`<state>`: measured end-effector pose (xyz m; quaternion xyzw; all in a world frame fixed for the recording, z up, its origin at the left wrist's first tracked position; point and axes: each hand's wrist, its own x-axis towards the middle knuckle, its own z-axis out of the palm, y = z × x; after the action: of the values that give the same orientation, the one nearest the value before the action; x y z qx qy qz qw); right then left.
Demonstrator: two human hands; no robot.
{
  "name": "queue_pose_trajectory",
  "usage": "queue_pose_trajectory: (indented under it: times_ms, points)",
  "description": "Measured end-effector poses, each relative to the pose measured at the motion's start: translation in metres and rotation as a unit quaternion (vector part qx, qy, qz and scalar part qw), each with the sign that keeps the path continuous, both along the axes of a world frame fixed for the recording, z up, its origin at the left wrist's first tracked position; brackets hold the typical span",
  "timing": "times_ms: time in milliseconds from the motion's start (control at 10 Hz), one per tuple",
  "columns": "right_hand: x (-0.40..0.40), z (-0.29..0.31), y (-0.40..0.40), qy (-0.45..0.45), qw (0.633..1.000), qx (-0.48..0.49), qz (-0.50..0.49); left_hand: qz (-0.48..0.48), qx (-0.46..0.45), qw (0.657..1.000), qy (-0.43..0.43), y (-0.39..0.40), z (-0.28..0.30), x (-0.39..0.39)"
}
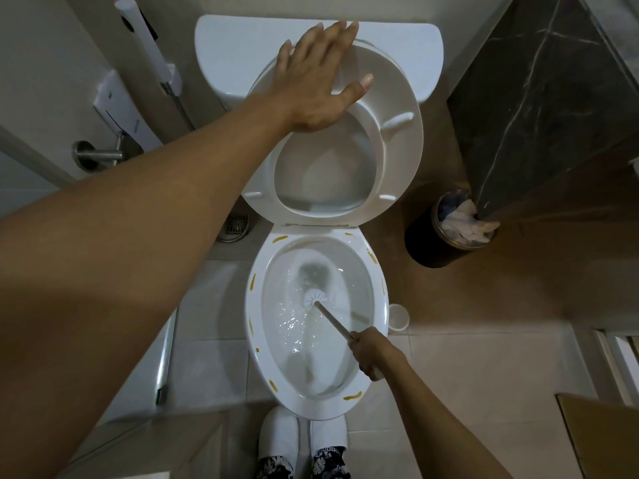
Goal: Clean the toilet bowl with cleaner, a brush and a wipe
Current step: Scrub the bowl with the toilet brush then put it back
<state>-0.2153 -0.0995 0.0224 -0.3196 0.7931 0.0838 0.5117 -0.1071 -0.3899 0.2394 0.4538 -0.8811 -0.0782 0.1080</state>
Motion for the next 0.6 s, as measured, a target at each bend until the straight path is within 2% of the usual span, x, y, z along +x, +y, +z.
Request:
queue_pose_trajectory:
  times_ms: [100, 200, 400, 600]
  points:
    - [0.001, 0.012, 0.012, -0.037, 0.999, 0.014, 0.004, -0.003, 0.003, 1.000, 0.001, 0.000, 0.000, 0.000]
    - [-0.003, 0.027, 0.019, -0.077, 0.995, 0.040, -0.057, 0.000, 0.006, 1.000, 0.005, 0.001, 0.000, 0.000]
    - [-0.005, 0.015, 0.006, -0.078, 0.990, 0.035, -0.112, -0.002, 0.001, 1.000, 0.002, 0.000, 0.000, 0.000]
    - [-0.021, 0.029, 0.061, -0.115, 0.991, 0.005, -0.073, 0.002, 0.003, 1.000, -0.001, 0.000, 0.000, 0.000]
